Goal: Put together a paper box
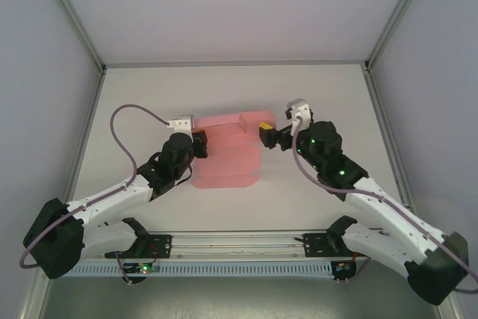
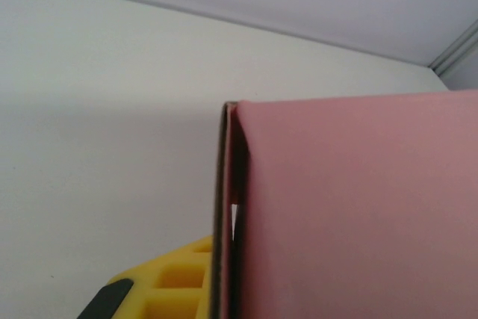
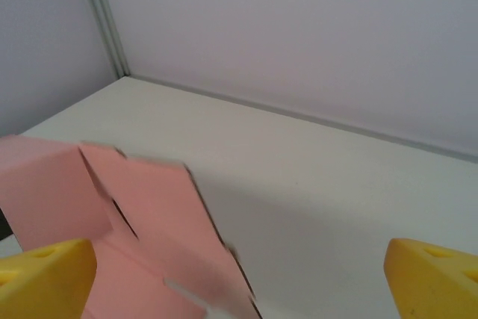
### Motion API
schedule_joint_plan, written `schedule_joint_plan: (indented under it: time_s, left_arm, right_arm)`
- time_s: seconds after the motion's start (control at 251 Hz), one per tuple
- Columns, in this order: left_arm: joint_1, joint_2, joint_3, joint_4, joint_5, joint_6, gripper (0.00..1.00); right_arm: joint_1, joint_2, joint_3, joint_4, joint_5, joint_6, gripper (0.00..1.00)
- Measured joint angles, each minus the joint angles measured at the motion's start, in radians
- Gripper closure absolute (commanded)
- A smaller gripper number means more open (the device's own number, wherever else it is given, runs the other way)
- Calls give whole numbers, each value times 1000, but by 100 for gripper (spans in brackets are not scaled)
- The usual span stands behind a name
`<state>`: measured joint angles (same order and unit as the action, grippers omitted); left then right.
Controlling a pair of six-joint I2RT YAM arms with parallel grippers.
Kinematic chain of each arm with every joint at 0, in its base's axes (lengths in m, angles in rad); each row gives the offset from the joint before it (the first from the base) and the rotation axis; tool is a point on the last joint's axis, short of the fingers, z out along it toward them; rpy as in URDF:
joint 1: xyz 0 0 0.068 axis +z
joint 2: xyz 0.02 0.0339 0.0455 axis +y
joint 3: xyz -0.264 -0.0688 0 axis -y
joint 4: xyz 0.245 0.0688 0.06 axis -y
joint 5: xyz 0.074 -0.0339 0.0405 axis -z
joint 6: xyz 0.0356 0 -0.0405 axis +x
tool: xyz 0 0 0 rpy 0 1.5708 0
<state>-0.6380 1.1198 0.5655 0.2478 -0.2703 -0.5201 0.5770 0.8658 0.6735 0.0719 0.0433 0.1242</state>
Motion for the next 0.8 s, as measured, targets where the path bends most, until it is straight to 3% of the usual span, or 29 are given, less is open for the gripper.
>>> schedule_joint_plan:
  time_s: [0.148, 0.323, 0.439, 0.599, 0.798]
  left_arm:
    - [12, -25, 0, 0, 5, 0, 100]
    - [12, -33, 0, 6, 28, -1, 100]
    - [12, -37, 0, 7, 34, -1, 100]
    - [12, -42, 0, 11, 55, -1, 100]
    - [12, -42, 0, 16, 60, -5, 100]
  right_arm:
    - [-107, -76, -106, -25, -119, 146, 10]
    - [-183, -29, -191, 5, -271, 302, 49]
    - [-189, 17, -191, 51, -349, 343, 67]
    - [-189, 89, -190, 148, -462, 380, 71]
    - [-185, 169, -178, 253, -583, 399, 70]
